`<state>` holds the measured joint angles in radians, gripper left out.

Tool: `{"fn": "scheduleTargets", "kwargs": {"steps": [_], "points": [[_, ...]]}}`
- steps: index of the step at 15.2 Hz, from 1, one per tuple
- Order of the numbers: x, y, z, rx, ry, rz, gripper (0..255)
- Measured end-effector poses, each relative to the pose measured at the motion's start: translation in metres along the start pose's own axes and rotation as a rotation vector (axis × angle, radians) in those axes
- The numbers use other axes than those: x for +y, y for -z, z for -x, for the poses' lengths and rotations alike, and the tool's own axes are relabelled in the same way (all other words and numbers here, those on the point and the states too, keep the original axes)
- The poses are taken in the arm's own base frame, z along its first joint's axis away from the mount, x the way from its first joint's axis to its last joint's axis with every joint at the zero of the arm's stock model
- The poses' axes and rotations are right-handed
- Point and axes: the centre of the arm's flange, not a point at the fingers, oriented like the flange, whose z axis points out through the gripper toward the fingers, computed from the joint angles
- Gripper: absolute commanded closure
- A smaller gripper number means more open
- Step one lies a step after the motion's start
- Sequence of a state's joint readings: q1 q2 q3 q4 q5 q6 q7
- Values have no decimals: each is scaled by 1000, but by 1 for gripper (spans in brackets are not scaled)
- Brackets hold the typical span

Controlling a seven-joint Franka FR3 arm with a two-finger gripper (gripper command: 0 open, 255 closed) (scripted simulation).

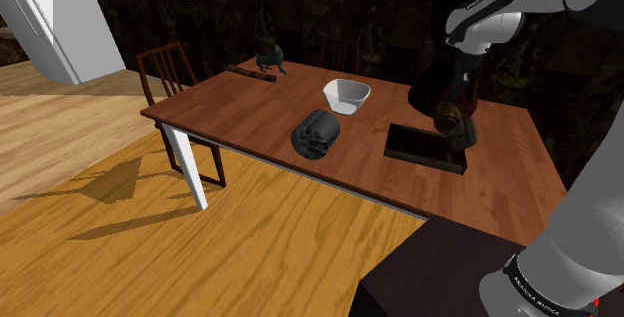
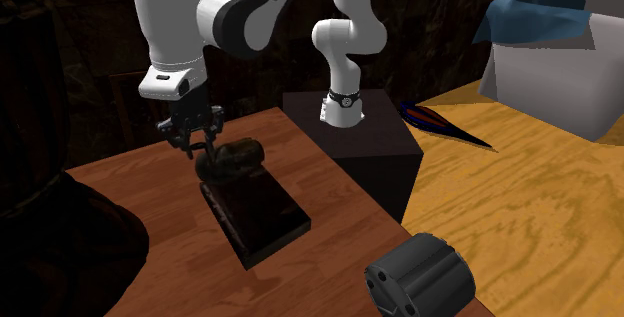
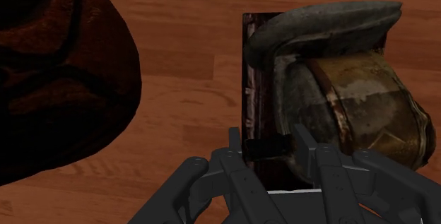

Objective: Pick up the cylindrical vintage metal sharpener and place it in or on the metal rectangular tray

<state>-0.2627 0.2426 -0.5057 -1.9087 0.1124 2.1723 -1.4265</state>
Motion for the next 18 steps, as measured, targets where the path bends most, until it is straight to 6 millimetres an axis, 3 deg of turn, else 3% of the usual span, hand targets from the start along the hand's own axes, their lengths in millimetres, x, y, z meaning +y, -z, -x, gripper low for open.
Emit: {"fn": "scheduleTargets", "kwargs": {"steps": [13,18], "points": [[1,-61,-3,5,1,13,255],[2,-63,-2,12,3,36,255]]}}
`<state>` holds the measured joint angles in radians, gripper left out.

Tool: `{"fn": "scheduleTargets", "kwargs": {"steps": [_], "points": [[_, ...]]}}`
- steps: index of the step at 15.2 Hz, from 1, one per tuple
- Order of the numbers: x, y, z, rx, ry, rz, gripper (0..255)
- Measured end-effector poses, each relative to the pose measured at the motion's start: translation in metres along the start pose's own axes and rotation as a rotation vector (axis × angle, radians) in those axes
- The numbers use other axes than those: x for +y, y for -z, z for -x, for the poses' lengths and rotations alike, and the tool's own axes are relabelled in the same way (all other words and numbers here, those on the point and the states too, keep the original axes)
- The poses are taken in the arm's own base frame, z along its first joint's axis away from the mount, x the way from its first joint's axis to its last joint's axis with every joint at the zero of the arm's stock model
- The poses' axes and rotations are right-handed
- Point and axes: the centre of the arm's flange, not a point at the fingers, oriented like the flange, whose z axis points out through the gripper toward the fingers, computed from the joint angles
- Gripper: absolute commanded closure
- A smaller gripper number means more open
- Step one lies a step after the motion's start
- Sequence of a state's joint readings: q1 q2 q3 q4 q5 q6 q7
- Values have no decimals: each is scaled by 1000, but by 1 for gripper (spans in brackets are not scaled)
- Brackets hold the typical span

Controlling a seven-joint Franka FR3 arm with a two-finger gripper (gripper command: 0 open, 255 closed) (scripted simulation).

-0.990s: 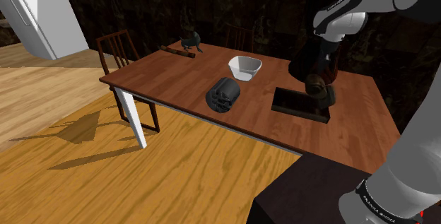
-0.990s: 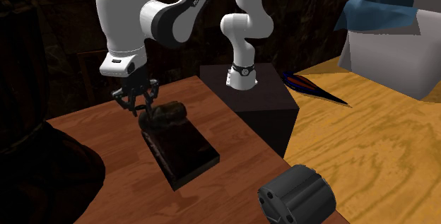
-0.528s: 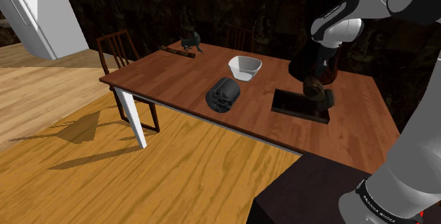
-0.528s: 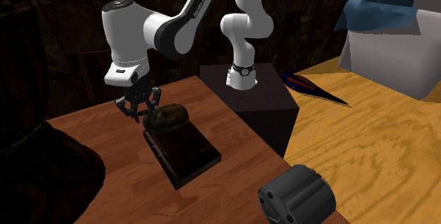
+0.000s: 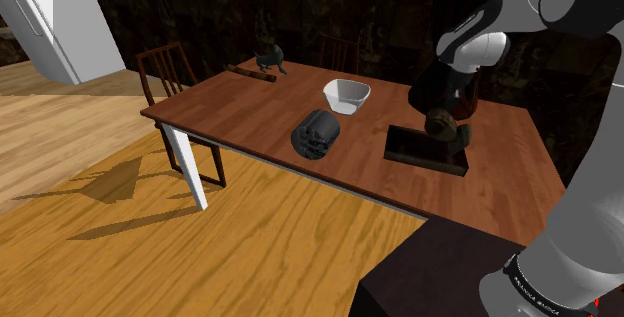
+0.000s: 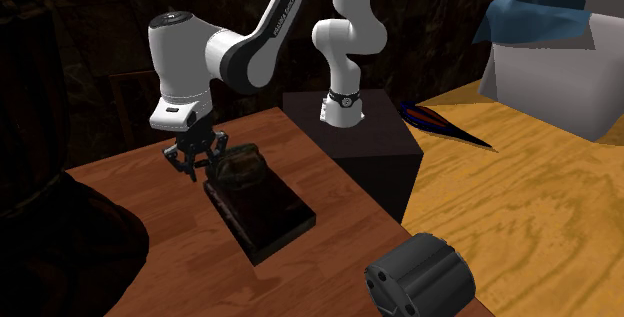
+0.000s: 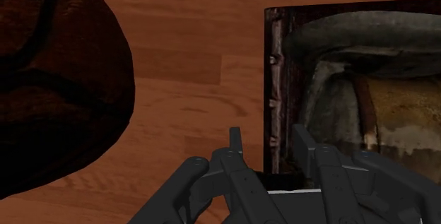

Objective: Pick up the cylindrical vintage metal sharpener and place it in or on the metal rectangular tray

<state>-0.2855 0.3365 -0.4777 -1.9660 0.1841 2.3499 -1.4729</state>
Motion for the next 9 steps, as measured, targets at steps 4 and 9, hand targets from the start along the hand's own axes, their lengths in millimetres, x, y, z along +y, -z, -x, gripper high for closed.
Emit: {"fn": "scheduleTargets", "kwargs": {"steps": [4,9], "points": [[-3,-5,-1,-5,-1,-16,0],[-5,-11,1,-11,-2,-34,0]]}}
